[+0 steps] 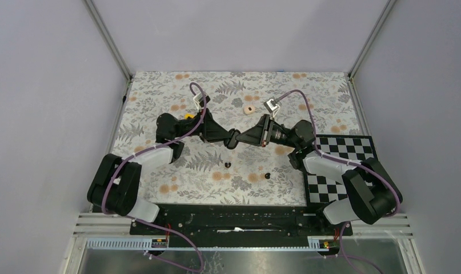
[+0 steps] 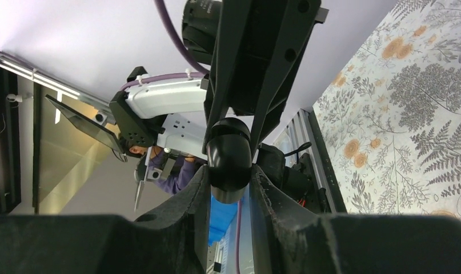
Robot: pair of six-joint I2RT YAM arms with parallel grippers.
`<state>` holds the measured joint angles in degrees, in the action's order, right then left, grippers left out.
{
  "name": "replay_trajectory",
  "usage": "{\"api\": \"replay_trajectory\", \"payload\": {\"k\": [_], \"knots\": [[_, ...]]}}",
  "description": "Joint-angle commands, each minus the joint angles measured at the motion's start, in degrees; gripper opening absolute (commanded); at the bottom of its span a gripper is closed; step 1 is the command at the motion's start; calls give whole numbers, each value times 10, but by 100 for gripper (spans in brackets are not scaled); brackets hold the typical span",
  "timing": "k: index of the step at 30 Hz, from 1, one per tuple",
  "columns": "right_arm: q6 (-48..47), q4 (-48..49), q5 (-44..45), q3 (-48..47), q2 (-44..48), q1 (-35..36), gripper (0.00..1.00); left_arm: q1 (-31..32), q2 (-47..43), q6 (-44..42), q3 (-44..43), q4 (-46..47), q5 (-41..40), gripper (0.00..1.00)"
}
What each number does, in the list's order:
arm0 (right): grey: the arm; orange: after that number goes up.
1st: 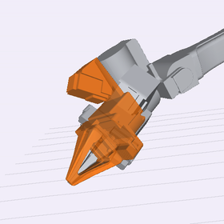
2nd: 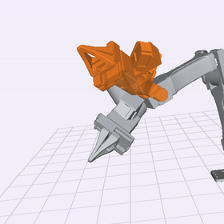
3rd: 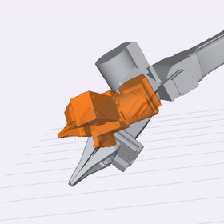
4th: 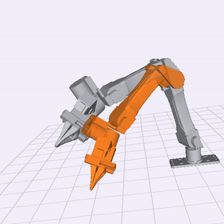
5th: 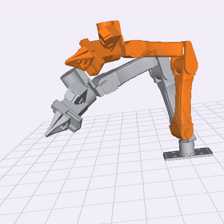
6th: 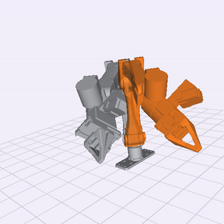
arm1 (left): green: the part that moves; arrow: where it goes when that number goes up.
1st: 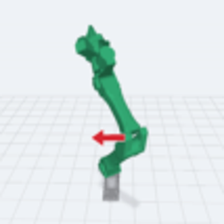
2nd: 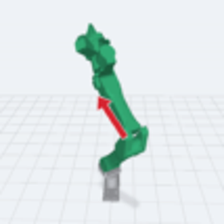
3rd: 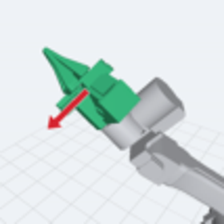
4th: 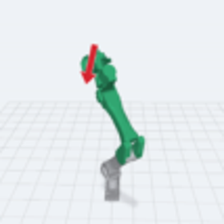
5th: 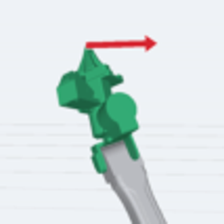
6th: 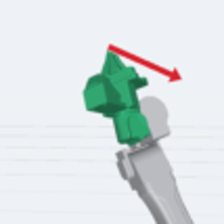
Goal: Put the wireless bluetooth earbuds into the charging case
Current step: Open the charging case.
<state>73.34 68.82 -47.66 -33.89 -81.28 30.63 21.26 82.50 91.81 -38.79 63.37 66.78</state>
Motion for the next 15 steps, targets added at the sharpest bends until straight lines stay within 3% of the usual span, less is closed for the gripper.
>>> {"api": "replay_trajectory", "payload": {"k": [1,5,7,12,15], "knots": [[-16,22,-34,-9,-37,1,0,-3,16,164,1,278,-8,0],[-4,41,-30,-11,-62,1,3,-3,13,158,5,279,-12,0],[-5,36,-14,-7,-63,1,16,-4,10,156,3,277,-13,0],[-45,-42,36,-4,-35,1,60,-8,3,141,7,261,-24,0],[-67,-87,45,-11,-18,1,71,-11,1,118,10,234,-32,0]]}}
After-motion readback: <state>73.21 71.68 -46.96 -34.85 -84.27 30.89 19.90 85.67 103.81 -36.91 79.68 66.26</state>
